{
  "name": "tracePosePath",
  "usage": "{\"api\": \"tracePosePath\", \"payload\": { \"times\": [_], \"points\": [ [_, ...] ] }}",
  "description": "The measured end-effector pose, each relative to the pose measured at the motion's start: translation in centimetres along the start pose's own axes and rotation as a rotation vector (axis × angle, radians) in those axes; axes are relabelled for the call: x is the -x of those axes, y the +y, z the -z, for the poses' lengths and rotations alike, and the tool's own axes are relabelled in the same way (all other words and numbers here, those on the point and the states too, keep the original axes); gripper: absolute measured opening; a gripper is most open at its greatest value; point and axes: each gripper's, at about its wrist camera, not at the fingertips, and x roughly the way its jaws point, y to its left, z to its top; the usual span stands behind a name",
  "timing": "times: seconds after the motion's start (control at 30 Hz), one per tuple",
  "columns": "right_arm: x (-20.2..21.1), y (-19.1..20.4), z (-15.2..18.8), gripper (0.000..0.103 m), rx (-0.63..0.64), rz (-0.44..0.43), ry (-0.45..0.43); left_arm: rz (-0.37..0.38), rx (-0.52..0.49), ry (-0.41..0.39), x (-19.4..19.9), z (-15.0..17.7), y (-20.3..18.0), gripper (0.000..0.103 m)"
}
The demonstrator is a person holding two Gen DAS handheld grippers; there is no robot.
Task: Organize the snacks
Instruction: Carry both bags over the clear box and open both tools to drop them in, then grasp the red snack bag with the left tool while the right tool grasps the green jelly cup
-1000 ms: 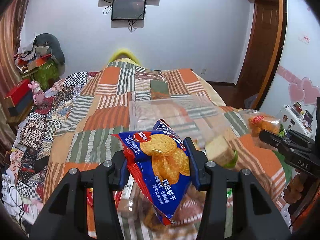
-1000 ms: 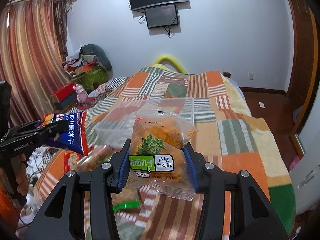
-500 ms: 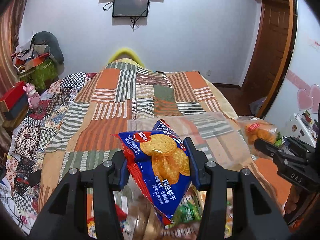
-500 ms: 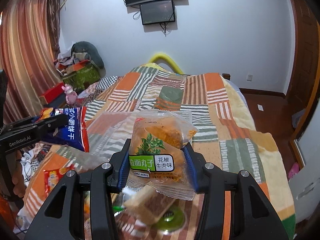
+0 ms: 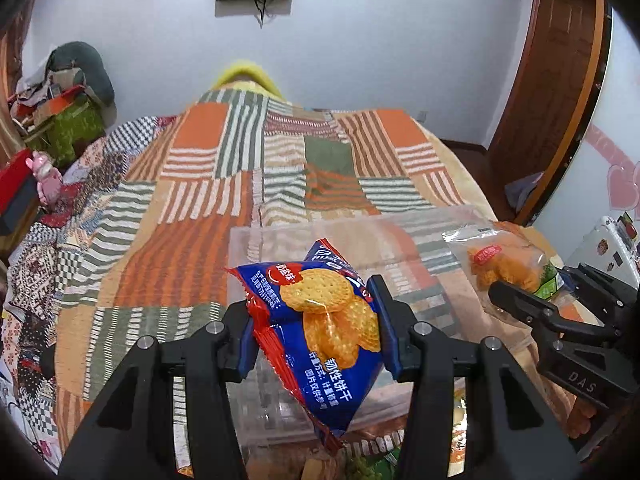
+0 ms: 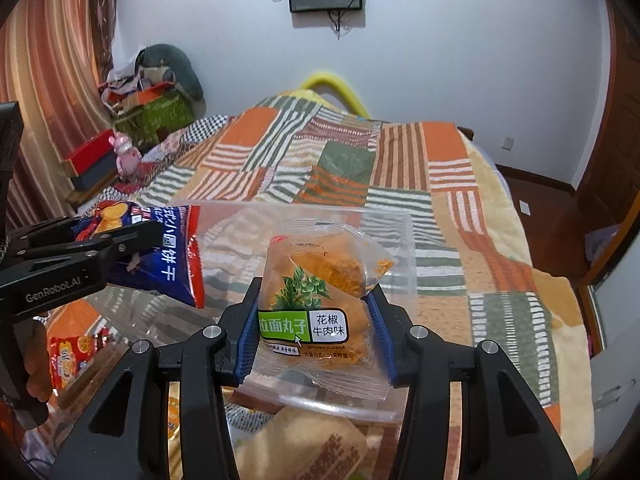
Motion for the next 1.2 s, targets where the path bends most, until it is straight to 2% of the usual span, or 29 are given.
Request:
{"api": "tracePosePath", "payload": {
  "times": [0.17, 0.3, 0.37, 0.5, 0.67, 1.0, 1.2],
  "points": [
    [-0.7, -0.3, 0.0, 0.048, -0.002, -0.008, 0.039, 0.004, 0.000, 0.019, -1.0, 0.3, 0.0, 0.049],
    [-0.3, -0.4, -0.1, 0.048, 0.002, -0.012, 0.034, 0.000, -0.010, 0.013, -0.5, 0.3, 0.2, 0.049],
    [0.4, -0.4, -0.3, 0.049, 0.008, -0.011, 0.026, -0.001, -0.009, 0.007, 0.2, 0.3, 0.3, 0.050],
    [1.9, -0.5, -0.3, 0.051, 0.007, -0.018, 0.007, -0.010, -0.013, -0.030, 2.6, 0.2, 0.8, 0.060],
    [4.4, -0.7, 0.1, 0.051, 0.007, -0.012, -0.019, -0.022, -0.041, -0.060, 5.8, 0.9, 1.8, 0.063],
    [8.0, -0.7, 2.3, 0.052, 0.003, 0.003, -0.036, -0.099, -0.043, -0.044, 10.6, 5.3, 6.0, 0.065],
    [8.8, -0.8, 4.4, 0.055, 0.015, 0.034, -0.015, -0.141, 0.005, -0.011, 11.9, 8.8, 9.5, 0.071]
  ]
}}
